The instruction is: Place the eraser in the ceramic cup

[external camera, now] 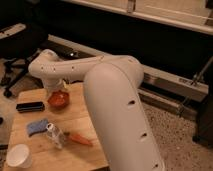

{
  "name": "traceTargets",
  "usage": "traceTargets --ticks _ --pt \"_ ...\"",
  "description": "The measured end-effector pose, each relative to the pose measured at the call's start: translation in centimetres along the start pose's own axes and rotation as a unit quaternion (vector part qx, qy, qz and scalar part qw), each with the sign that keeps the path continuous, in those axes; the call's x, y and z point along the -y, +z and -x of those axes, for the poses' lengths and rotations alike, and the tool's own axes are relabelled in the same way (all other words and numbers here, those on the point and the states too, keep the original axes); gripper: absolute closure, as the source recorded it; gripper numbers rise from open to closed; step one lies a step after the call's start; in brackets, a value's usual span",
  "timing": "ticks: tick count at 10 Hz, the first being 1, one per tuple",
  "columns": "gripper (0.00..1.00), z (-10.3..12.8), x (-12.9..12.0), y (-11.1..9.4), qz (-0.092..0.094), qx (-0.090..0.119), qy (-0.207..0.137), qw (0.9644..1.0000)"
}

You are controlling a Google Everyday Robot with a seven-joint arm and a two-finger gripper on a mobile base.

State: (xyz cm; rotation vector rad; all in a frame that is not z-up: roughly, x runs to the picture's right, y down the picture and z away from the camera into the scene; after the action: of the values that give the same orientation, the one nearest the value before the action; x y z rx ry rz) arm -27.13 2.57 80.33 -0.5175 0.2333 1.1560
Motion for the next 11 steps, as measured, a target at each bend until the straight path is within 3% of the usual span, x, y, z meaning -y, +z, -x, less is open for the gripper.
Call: traceTargets --ticks 5,8,10,11 --pt "0.20 0.1 0.0 0.0 -0.001 0.000 -0.002 1.0000" --pt "0.20 0.4 0.2 -0.3 -0.014 -0.003 -0.053 0.9985" --pt "0.20 1.5 -0.6 -0.7 -0.015 0.002 -0.139 0.9901" --pt "0.20 2.2 -1.2 -0.9 -0.013 0.006 -0.191 0.9815"
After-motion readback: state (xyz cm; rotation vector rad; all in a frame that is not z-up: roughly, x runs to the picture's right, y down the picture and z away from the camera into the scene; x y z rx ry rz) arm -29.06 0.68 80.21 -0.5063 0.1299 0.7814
